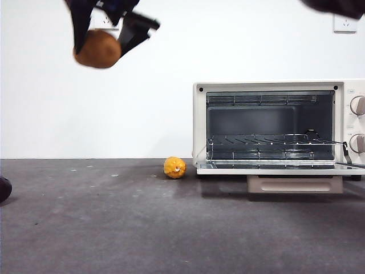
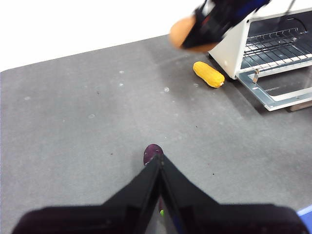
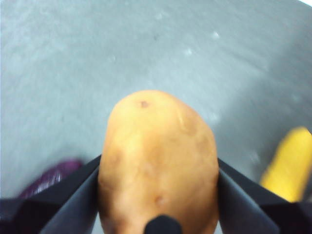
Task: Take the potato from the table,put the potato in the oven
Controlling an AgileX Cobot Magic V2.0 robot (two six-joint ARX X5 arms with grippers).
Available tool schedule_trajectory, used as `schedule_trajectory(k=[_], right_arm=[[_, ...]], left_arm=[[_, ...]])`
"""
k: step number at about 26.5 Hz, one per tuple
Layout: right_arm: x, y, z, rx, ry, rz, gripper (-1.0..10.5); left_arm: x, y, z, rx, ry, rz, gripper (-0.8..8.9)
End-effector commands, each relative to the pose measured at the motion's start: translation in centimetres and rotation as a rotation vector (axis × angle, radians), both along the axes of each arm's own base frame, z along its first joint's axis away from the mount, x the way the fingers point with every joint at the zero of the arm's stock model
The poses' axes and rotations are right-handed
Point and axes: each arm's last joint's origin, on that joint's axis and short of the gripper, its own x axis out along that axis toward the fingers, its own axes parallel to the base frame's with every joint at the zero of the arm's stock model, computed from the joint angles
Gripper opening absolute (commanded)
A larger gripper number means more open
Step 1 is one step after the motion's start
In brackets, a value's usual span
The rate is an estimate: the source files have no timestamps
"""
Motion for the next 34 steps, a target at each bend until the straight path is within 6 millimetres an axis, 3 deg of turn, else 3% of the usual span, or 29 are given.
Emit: schedule_trajectory(k=[1, 11, 16, 21, 26, 31, 34], right_arm=[[-1.3, -1.4, 2.9, 0.073, -0.034, -0.016, 0.3], [-6.9, -5.4, 10.9, 0.190, -0.107, 0.043, 0.3], [-9.3, -7.5, 11.8, 0.095, -0.031, 0.072, 0.3], [-11.5, -10.8, 10.7, -0.057, 0.015, 0.027, 0.3], [-13.9, -14.8, 8.0, -0.249, 0.001, -0.111, 0.3], [-16.6, -19.5, 3.7, -0.387, 0.025, -0.281, 0.3], [-16.5, -21.0, 0.7, -0.450, 0.067, -0.391, 0.3]], left_arm=[[-0.1, 0.0, -0.1, -0.008, 0.001, -0.020, -0.06], [-0.1, -0.1, -0.1, -0.055, 0.019, -0.030, -0.05], [-0.1, -0.1, -0.1, -0.053, 0.017, -0.025, -0.06], [-0.1, -0.1, -0.1, -0.052, 0.016, -0.024, -0.05], [0.0, 0.0, -0.1, -0.038, 0.003, 0.021, -0.05], [0.0, 0.0, -0.1, -0.041, 0.004, 0.027, -0.05], [0.0, 0.1, -0.1, -0.035, -0.002, 0.046, -0.05]])
